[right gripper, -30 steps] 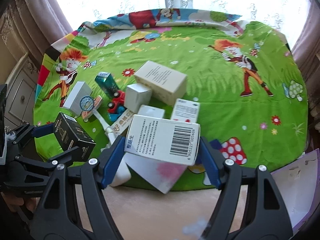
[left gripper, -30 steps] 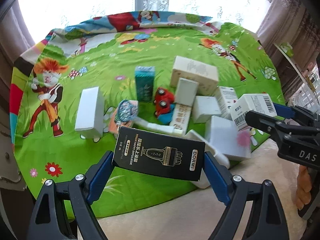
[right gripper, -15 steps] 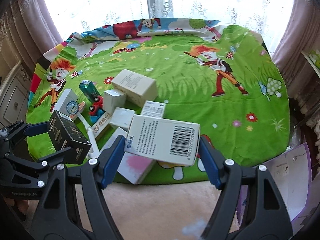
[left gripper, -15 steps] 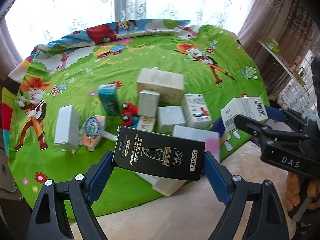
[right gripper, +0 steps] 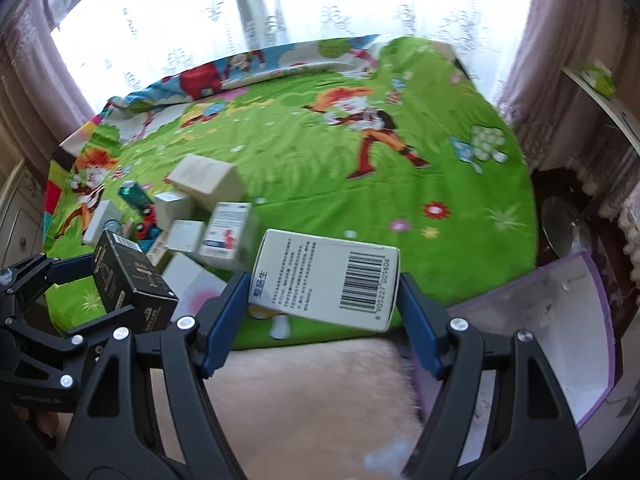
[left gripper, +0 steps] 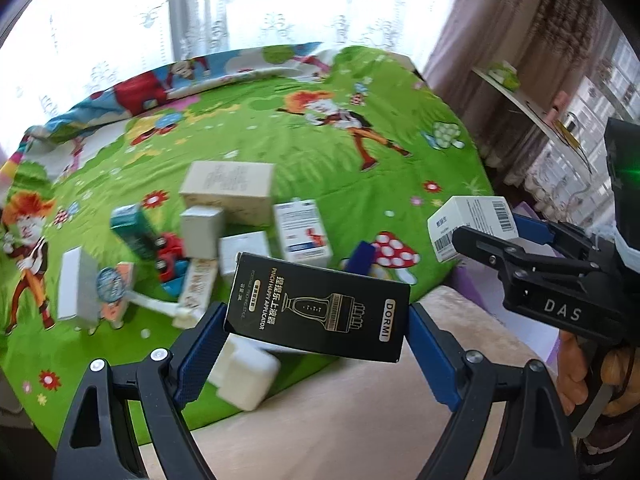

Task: Organize rigid objects
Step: 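Carry both boxes to the purple box and release them inside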

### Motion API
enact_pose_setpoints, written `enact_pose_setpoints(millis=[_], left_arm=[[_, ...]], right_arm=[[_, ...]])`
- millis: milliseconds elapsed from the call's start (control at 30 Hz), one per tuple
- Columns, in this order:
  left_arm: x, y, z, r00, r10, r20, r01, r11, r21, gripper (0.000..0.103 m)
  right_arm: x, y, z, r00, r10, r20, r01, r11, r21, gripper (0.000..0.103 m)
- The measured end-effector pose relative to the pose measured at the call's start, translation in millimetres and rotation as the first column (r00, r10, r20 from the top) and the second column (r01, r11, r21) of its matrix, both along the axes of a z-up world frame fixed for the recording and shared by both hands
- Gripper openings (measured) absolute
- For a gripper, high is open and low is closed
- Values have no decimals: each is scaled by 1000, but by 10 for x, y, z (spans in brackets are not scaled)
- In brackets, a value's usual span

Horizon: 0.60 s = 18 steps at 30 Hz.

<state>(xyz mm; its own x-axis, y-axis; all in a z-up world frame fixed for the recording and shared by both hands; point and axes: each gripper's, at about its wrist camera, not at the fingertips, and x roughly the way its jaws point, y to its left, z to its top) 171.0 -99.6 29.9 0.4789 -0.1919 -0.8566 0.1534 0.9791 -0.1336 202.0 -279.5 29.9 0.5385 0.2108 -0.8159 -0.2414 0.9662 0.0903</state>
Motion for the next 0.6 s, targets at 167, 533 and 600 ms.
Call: enact_pose_setpoints(millis=[167, 533, 600], left_arm=[[32, -340, 19, 997, -72, 2, 72, 997, 9, 88], [103, -1136, 31, 974, -226, -6, 226, 973, 39, 88], [112, -1258, 29, 968, -249, -7, 249, 968, 42, 88]], right_arm=[[-23, -385, 8, 998, -68, 12, 68, 998, -9, 76], [-85, -1179, -19, 976, -218, 25, 219, 975, -32, 76], [-98, -1300, -33, 970, -240, 22, 241, 970, -34, 76]])
